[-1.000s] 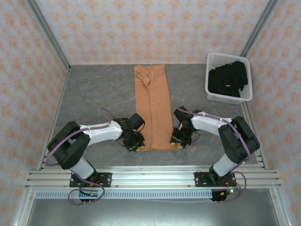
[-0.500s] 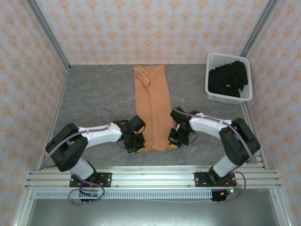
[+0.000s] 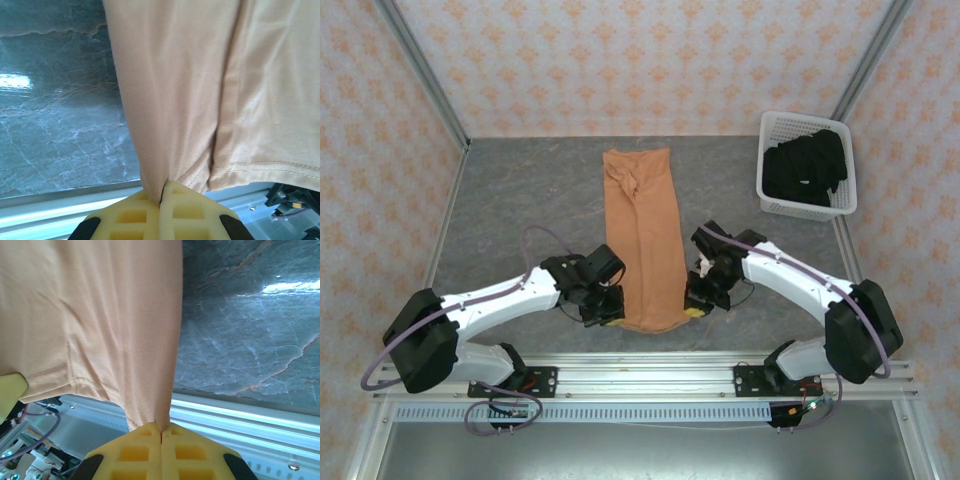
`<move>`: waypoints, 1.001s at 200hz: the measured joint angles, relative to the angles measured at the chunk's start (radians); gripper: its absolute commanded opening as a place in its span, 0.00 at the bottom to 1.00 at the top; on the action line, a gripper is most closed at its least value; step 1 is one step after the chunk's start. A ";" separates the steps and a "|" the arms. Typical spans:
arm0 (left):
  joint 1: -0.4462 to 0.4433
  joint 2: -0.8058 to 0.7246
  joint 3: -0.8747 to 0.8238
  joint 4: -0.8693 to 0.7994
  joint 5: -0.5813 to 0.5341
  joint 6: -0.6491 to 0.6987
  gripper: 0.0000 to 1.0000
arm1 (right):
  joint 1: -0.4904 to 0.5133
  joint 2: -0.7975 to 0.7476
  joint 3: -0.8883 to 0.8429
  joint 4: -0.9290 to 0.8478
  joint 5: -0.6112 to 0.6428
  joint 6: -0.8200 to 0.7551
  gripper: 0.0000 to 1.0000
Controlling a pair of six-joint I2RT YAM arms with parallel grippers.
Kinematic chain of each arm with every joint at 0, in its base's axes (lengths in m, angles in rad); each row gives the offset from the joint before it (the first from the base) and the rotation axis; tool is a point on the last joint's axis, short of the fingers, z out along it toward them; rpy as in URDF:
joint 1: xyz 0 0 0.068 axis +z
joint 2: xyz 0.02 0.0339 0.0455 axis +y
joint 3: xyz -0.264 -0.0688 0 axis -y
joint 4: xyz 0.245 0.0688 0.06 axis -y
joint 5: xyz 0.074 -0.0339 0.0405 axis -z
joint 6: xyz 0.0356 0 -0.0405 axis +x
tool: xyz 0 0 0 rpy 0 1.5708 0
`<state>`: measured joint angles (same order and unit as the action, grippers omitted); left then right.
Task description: Fold and stack the t-shirts
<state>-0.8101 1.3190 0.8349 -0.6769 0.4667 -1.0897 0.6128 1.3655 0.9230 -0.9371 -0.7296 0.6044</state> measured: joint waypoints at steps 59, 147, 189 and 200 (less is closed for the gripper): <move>0.086 -0.055 0.111 -0.052 -0.094 -0.016 0.00 | -0.048 0.011 0.215 -0.059 0.072 0.004 0.00; 0.352 0.221 0.325 0.013 -0.109 -0.005 0.00 | -0.174 0.369 0.507 0.017 0.159 0.011 0.00; 0.426 0.402 0.496 0.024 -0.108 0.045 0.00 | -0.220 0.560 0.735 0.031 0.182 0.001 0.00; 0.438 0.451 0.542 0.023 -0.108 0.056 0.00 | -0.227 0.604 0.793 0.029 0.187 -0.002 0.00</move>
<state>-0.3725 1.7695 1.3773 -0.6537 0.3584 -1.0340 0.3862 1.9697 1.7157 -0.9085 -0.5423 0.6029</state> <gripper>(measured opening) 0.041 0.042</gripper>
